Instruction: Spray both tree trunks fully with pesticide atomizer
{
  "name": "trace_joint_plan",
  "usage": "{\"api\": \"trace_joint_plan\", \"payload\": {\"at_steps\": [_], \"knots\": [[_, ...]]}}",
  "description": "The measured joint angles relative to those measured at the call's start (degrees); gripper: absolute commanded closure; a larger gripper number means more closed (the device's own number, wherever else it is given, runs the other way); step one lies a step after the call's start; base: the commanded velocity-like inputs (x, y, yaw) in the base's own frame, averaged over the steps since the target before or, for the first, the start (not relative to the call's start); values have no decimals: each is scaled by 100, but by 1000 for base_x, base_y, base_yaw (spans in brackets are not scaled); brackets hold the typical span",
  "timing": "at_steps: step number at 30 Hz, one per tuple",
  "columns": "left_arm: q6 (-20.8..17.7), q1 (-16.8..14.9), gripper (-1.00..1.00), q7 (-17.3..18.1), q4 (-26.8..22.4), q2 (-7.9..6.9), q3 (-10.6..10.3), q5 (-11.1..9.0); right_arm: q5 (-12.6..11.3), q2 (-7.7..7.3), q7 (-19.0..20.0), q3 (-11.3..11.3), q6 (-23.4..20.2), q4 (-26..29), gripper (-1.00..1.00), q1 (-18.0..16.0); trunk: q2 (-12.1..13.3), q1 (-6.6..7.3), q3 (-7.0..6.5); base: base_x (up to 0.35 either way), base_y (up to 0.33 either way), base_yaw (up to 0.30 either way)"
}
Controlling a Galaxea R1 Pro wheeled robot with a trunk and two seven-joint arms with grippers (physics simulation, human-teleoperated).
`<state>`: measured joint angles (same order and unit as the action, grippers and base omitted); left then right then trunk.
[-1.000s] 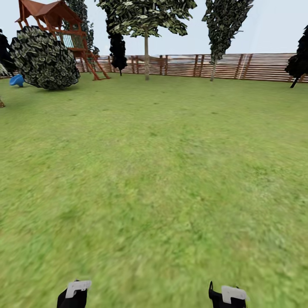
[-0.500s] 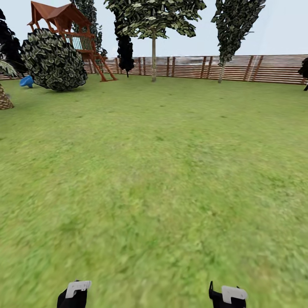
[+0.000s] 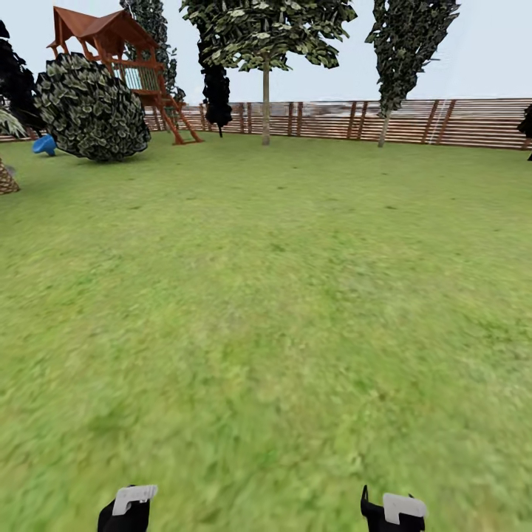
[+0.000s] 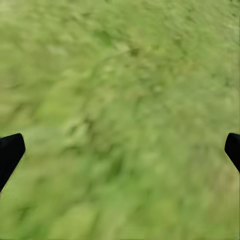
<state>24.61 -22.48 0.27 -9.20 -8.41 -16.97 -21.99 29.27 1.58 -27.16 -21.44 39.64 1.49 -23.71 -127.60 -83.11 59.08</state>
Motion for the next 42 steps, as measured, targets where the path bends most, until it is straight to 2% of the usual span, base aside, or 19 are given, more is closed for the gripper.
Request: {"api": "trace_joint_plan", "payload": {"at_steps": [16,42], "knots": [[0,-4,100,0,49,5,-1,-7,9,0,1,0,-1,0,-100,3,0,0,-130,340,0,0],[10,2,100,0,50,15,6,-7,0,0,5,0,-26,-4,-100,6,0,0,-134,340,0,0]]}}
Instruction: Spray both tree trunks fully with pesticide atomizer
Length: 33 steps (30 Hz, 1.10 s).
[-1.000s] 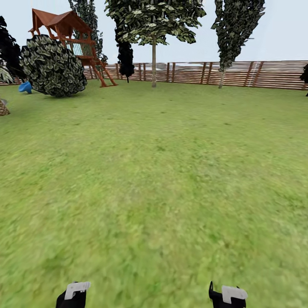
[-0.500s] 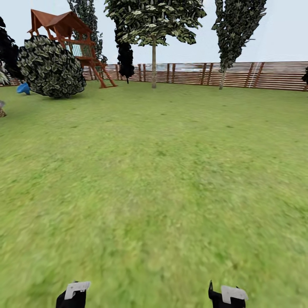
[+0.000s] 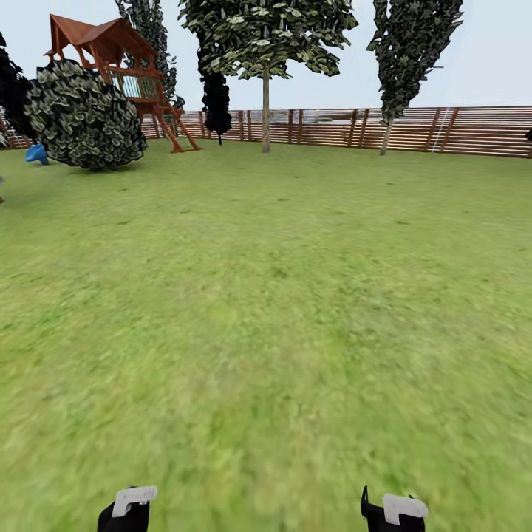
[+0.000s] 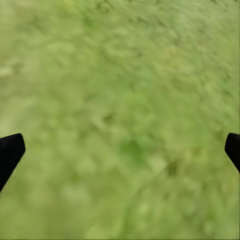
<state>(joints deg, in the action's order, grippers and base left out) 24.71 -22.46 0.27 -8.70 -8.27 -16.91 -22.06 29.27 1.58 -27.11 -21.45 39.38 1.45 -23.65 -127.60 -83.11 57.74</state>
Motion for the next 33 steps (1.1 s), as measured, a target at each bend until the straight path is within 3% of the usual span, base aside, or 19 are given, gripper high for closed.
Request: {"api": "trace_joint_plan", "payload": {"at_steps": [33], "knots": [[8,-2,100,0,0,35,2,0,0,0,1,0,0,1,-100,0,0,0,0,340,0,0]]}}
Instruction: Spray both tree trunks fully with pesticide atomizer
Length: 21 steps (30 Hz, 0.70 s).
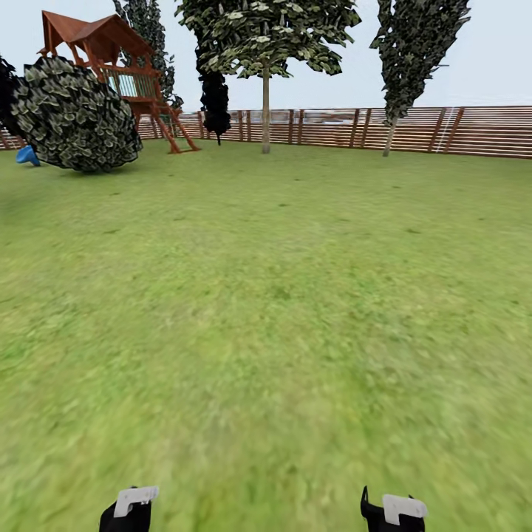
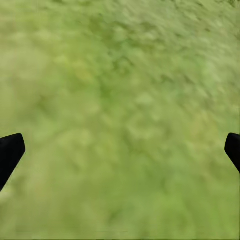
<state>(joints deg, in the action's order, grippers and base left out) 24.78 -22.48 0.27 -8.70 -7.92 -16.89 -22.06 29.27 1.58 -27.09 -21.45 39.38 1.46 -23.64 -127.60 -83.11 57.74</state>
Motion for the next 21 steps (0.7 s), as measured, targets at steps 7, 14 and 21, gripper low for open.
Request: {"api": "trace_joint_plan", "payload": {"at_steps": [7,14,21], "knots": [[0,4,100,0,0,0,0,0,0,2,3,-7,-9,-1,-100,0,0,0,0,340,0,0],[-1,4,100,0,0,0,1,-1,0,13,2,-6,-9,-2,-100,0,0,0,0,340,0,0],[0,3,100,0,0,0,0,0,0,9,2,-8,-9,-2,-100,0,0,0,0,340,0,0]]}}
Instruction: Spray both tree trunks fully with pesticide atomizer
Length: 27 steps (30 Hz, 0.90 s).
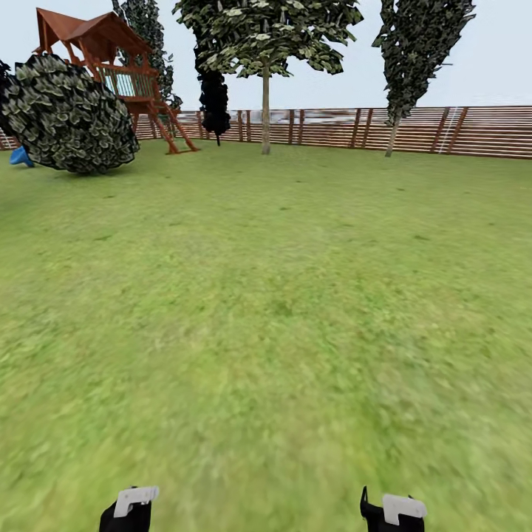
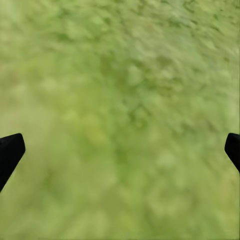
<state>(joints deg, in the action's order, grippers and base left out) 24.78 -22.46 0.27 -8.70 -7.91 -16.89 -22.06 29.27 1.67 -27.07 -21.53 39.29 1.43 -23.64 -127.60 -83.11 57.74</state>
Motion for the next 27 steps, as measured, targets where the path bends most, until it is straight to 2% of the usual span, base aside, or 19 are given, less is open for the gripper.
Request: {"api": "trace_joint_plan", "payload": {"at_steps": [27], "knots": [[0,1,100,0,0,7,-4,0,0,0,0,-1,0,-1,-100,0,0,0,0,340,0,0]]}}
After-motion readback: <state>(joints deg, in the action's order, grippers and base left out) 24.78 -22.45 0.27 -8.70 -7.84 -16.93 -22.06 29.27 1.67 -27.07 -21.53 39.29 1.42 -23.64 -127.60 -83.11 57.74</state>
